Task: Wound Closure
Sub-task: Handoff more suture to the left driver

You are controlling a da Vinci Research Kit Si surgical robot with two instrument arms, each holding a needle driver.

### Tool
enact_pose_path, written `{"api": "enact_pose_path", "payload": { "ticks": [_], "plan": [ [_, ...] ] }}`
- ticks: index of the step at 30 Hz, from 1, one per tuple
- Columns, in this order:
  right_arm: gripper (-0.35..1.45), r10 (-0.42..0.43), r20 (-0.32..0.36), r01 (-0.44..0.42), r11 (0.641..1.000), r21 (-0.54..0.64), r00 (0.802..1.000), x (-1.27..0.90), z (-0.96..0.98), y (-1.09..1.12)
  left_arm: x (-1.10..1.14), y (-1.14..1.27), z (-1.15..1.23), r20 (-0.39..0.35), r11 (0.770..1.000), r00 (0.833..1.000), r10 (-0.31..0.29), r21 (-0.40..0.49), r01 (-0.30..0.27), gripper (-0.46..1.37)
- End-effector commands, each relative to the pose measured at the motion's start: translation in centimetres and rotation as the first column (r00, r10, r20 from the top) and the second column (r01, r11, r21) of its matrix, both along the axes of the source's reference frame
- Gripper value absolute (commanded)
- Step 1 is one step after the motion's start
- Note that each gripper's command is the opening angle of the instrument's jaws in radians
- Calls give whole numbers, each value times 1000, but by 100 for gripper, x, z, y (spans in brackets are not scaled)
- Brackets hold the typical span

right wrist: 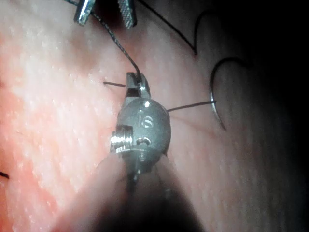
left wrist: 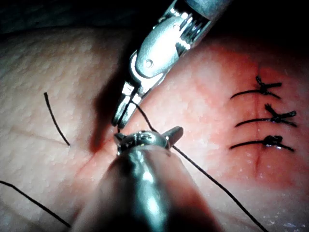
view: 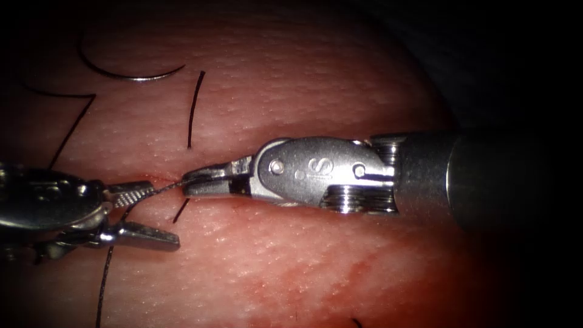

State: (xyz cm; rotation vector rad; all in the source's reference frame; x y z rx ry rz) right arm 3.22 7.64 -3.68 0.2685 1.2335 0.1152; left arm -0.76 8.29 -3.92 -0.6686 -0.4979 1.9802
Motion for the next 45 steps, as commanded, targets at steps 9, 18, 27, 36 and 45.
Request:
{"api": "enact_pose_path", "payload": {
  "ticks": [9, 18, 27, 36, 45],
  "plan": [
    [-35, 24, 20, -24, 1000, -6, 1000, -10, 19, 21, 1, -27, -10, -35, 1000, 999, -13, 3, 13, 119],
    [-35, 19, 34, -18, 1000, -15, 999, -12, 33, 23, -20, -61, -17, -23, 999, 1000, -4, 50, 5, 89],
    [-35, 15, 41, -15, 1000, -17, 999, -15, 35, 22, -17, -93, -10, -27, 997, 999, 34, 68, -32, 106],
    [-35, 9, 44, -8, 1000, -16, 999, -17, 35, 20, -6, -105, -15, -29, 997, 999, 39, 64, -37, 103],
    [-35, 8, 43, -8, 1000, -18, 999, -16, 34, 17, 9, -106, -13, -28, 997, 999, 35, 69, -33, 77]
  ]
}}
